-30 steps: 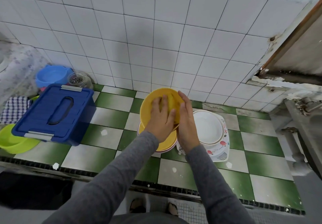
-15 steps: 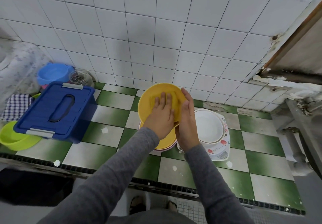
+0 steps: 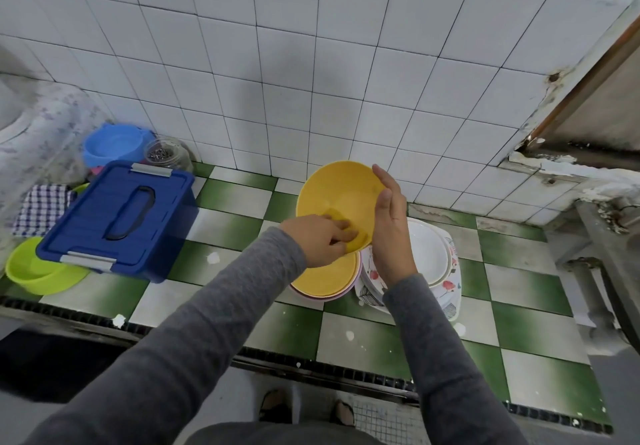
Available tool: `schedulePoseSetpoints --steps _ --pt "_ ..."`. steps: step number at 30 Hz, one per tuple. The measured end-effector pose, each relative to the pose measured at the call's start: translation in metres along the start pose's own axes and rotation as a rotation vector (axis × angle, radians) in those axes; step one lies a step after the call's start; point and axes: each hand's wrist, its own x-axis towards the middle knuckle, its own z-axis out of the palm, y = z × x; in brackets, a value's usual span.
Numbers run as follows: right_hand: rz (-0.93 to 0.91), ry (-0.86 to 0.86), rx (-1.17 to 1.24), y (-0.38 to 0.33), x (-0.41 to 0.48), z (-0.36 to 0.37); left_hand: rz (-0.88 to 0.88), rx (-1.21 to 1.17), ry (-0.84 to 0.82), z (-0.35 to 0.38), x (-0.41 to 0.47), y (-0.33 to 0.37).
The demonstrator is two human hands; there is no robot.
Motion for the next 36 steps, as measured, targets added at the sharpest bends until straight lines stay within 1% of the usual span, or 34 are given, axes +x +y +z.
schedulePoseSetpoints --steps 2,4,5,8,9,10,11,14,16,18,20,21,23,27,29,32,33,34,35,36 --pt "-0.012 -0.005 -0.029 -0.004 0.000 0.002 -0.100 0.180 0.006 0.002 0.001 0.002" --pt "-0.010 0.005 -0.029 -0.007 -0.002 0.003 -0.178 0.203 0.061 0.008 0.003 0.002" --pt "-0.007 0.017 -0.014 -0.008 -0.002 0.002 -0.193 0.179 0.125 0.011 0.003 0.001" --pt "-0.001 0.051 0.083 -0.008 -0.002 -0.005 -0.131 0.086 0.398 0.015 -0.002 0.002" --pt "-0.003 0.056 0.100 -0.009 -0.001 -0.007 -0.106 0.055 0.454 0.013 -0.004 0.002" --pt "-0.007 0.062 0.098 -0.009 0.000 -0.010 -0.093 0.034 0.471 0.011 -0.006 0.003" --pt "-0.013 0.067 0.087 -0.011 0.001 -0.011 -0.096 0.034 0.451 0.008 -0.006 0.003" --pt "-0.037 0.064 0.039 -0.014 0.002 -0.008 -0.144 0.083 0.258 0.002 -0.005 0.006" --pt "-0.041 0.052 -0.001 -0.015 0.002 -0.006 -0.153 0.080 0.165 0.002 0.000 0.006" --pt "-0.040 0.034 -0.034 -0.014 0.001 -0.002 -0.176 0.092 0.117 0.002 0.004 0.008" --pt "-0.051 0.010 -0.057 -0.014 0.000 0.001 -0.233 0.065 0.151 0.007 0.008 0.009" --pt "-0.053 -0.003 -0.055 -0.015 -0.001 0.003 -0.262 0.013 0.207 0.011 0.009 0.011" --pt "-0.041 -0.021 -0.042 -0.016 0.000 0.007 -0.305 -0.162 0.374 0.019 0.008 0.014" --pt "0.021 -0.014 0.016 -0.015 0.003 0.009 -0.279 -0.596 0.826 0.028 0.008 0.017" --pt "0.033 -0.010 0.053 -0.012 0.004 0.009 -0.273 -0.666 1.040 0.025 0.010 0.015" --pt "0.033 -0.019 0.098 -0.010 0.004 0.013 -0.227 -0.642 1.297 0.017 0.013 0.010" --pt "0.033 -0.034 0.117 -0.009 0.003 0.016 -0.197 -0.623 1.347 0.014 0.015 0.009" --pt "0.035 -0.051 0.142 -0.009 0.003 0.018 -0.168 -0.604 1.361 0.012 0.018 0.007" --pt "0.034 -0.065 0.159 -0.009 0.003 0.020 -0.134 -0.591 1.327 0.011 0.020 0.006" --pt "0.028 -0.067 0.163 -0.009 0.003 0.022 -0.097 -0.588 1.248 0.010 0.023 0.007"
